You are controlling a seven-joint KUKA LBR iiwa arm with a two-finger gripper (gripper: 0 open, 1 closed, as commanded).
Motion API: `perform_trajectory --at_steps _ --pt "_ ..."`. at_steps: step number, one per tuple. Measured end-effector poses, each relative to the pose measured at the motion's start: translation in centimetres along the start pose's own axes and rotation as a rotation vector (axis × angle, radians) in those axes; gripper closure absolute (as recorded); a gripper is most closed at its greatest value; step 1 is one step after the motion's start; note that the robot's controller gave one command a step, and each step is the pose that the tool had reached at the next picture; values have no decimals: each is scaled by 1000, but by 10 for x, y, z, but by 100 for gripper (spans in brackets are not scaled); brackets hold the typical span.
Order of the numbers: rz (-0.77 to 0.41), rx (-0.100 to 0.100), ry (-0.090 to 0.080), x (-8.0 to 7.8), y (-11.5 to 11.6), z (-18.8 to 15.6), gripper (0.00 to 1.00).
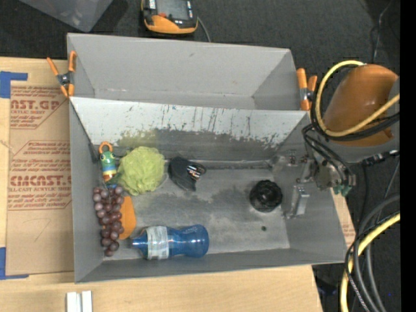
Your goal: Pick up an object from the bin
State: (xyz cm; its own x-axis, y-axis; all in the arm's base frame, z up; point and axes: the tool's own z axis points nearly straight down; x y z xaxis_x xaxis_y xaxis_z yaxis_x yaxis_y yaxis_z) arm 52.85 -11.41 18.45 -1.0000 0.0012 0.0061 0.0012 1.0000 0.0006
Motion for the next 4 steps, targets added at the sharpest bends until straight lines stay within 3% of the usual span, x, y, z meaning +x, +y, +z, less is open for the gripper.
perform_trajectory --at_steps 1,2,3,4 --pt "-2 1 -8 -2 1 -4 0" --pt "113 0 -7 -33 -23 41 0" --pt "324 -1 -10 -20 -21 58 0" --pt "148 0 -9 -27 -19 60 0"
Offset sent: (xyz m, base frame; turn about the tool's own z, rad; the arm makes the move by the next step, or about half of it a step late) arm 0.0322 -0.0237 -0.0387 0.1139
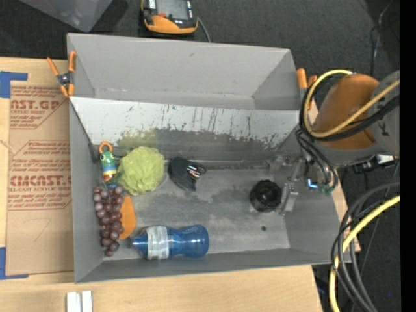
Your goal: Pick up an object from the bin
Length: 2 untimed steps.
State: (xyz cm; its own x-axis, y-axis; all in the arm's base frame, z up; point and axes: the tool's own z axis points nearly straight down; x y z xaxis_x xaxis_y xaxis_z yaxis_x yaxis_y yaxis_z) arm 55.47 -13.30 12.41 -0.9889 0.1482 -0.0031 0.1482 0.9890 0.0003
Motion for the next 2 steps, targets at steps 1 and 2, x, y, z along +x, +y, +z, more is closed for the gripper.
perform_trajectory --at_steps 1,2 --pt "157 -1 0 -1 -4 56 0" --pt "119 1 -5 -3 -4 54 100"
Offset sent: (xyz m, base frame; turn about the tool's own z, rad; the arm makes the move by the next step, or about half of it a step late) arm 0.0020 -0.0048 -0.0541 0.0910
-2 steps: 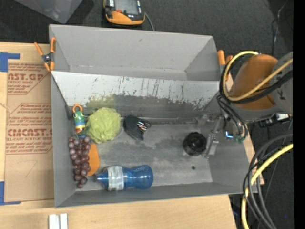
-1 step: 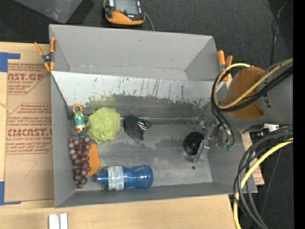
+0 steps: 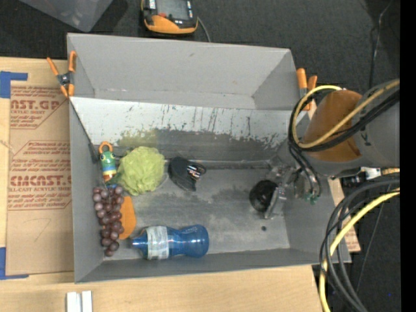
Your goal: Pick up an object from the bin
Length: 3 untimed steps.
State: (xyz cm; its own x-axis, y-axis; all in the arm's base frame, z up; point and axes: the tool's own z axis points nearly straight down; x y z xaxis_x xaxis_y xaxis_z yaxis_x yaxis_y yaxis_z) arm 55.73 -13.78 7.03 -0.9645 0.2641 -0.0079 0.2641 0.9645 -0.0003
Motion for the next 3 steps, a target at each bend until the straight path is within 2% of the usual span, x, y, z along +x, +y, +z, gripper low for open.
perform_trajectory --at_steps 1,2,3 --pt "-8 0 0 0 0 0 100" --pt "-9 0 13 4 0 -18 100" --pt "-10 -1 1 0 1 -50 100"
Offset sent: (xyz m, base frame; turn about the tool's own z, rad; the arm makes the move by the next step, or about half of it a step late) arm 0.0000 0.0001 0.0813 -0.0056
